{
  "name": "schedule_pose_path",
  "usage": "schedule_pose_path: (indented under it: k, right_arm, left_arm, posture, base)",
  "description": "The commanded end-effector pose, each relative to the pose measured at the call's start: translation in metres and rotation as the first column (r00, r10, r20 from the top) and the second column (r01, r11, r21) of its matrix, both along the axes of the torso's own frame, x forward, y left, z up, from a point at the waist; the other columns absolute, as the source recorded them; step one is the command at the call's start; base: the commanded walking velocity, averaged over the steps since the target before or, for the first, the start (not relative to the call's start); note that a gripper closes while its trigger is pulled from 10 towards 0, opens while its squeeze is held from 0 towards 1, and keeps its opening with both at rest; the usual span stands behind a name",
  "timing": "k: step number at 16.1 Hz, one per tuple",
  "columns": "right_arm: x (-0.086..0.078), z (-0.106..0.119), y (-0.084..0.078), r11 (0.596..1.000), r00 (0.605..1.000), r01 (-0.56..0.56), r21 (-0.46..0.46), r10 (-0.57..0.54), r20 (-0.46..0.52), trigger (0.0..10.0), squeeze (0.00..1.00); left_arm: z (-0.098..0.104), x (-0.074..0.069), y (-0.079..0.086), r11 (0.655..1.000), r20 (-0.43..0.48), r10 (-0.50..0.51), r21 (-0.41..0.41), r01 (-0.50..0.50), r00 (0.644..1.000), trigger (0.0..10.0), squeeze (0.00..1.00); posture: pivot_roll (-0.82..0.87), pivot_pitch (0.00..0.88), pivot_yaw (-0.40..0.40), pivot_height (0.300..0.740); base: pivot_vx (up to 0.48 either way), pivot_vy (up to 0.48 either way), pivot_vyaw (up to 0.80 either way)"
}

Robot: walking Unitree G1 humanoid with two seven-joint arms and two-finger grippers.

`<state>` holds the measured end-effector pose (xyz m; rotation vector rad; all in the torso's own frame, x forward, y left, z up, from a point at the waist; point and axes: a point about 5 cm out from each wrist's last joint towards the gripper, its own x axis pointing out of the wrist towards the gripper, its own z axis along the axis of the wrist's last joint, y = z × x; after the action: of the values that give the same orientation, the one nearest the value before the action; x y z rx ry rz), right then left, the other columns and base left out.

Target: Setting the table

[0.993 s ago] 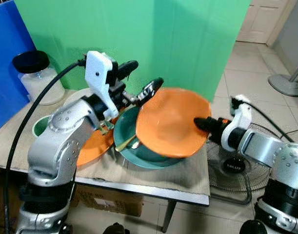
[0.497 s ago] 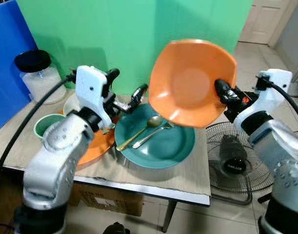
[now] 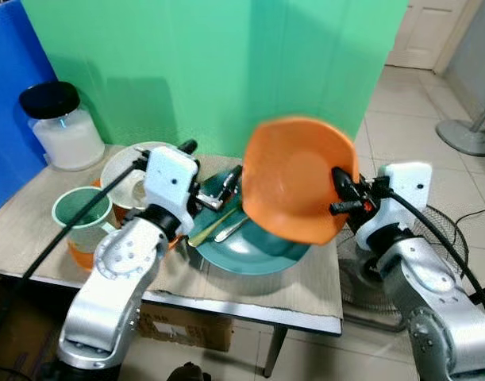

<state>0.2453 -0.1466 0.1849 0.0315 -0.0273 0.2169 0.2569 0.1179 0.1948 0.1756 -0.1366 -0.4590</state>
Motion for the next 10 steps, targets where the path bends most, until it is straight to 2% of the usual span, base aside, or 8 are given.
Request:
schedule_pose_path:
  k: [1, 5, 10]
  right_arm:
    - [-0.003, 0.010, 0.000, 0.999, 0.996, 0.038, 0.006, -0.039, 0.084, 10.0, 0.00]
    - [-0.005, 0.018, -0.002, 0.996, 0.988, 0.048, 0.073, -0.058, 0.143, 10.0, 0.00]
    - [-0.007, 0.020, -0.003, 0.995, 0.982, 0.061, 0.073, -0.073, 0.176, 10.0, 0.00]
  left_arm:
    - [0.000, -0.002, -0.003, 1.000, 0.022, 0.005, 0.012, -0.005, 1.000, 10.0, 0.00]
    - [0.002, 0.001, -0.006, 1.000, 0.046, 0.004, 0.011, -0.005, 0.999, 10.0, 0.00]
    - [-0.002, 0.001, -0.003, 1.000, 0.032, 0.014, -0.003, -0.014, 0.999, 10.0, 0.00]
  posture:
    - [0.11, 0.000, 0.012, 0.740]
    - [0.10, 0.000, 0.018, 0.740]
    - [0.09, 0.000, 0.027, 0.740]
  base:
    - [0.000, 0.000, -0.72]
    - [0.000, 0.000, -0.80]
    - [0.000, 0.000, -0.80]
